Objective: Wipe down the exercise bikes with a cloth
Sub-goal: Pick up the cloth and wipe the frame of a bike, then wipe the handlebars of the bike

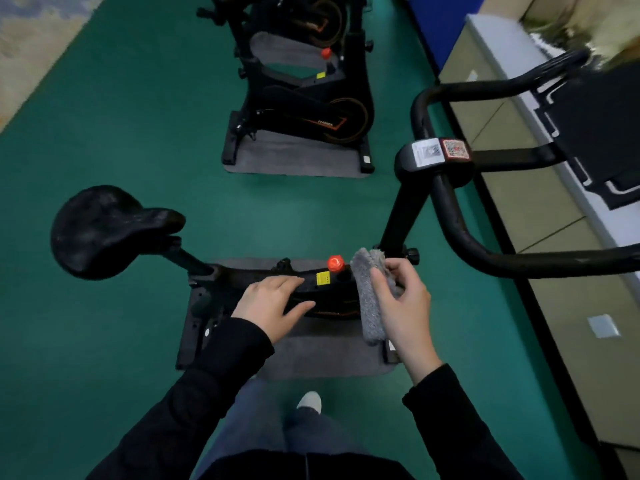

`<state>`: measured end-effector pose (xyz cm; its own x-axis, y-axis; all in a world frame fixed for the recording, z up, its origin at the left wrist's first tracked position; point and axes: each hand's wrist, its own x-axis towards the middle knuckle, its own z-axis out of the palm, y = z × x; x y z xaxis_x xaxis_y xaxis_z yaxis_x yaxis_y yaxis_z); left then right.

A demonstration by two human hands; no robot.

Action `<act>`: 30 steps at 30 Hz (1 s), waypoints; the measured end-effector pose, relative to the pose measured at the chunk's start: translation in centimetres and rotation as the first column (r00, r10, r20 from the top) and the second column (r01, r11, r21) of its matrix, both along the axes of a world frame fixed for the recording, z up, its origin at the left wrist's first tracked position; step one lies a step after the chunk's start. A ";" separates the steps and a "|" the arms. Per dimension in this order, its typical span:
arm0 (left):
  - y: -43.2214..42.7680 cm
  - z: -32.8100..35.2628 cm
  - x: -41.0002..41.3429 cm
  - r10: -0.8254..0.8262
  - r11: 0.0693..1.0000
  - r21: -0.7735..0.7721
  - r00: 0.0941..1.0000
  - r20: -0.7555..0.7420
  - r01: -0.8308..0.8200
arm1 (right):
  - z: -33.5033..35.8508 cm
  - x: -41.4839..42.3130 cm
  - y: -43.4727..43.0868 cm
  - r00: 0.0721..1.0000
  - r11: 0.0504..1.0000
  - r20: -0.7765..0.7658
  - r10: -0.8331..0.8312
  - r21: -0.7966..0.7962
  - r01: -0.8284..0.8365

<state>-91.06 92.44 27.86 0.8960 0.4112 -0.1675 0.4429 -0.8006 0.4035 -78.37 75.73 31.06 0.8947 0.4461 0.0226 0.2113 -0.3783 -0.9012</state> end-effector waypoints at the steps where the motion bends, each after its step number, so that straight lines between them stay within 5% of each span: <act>1: 0.6 0.0 1.0 -0.026 1.000 -0.002 1.000 0.004 0.026 | -0.1 0.2 0.3 1.000 1.000 0.004 -0.019 -0.007 0.019; 15: 9.0 4.5 16.3 -0.461 0.870 -0.032 0.837 0.295 0.491 | 4.2 3.1 7.1 0.870 0.886 0.170 -0.462 0.053 0.460; 20: 9.1 7.2 20.9 -0.563 0.780 0.053 0.663 0.493 0.624 | 7.4 4.6 6.6 0.697 0.753 0.328 -0.637 0.073 0.654; 25: 7.4 8.4 24.8 -0.602 0.717 0.115 0.528 0.599 0.688 | 9.9 7.3 5.8 0.497 0.584 0.610 -0.617 -0.069 0.809; 30: 5.5 7.8 27.3 -0.638 0.653 0.137 0.443 0.630 0.745 | 8.9 10.0 7.2 0.627 0.570 0.579 -0.521 -0.310 0.761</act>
<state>-63.79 97.98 35.62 0.7868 -0.3718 0.4927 -0.6016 -0.6403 0.4775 -68.37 82.90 39.96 0.8963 -0.1977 0.3970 -0.0036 -0.8983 -0.4393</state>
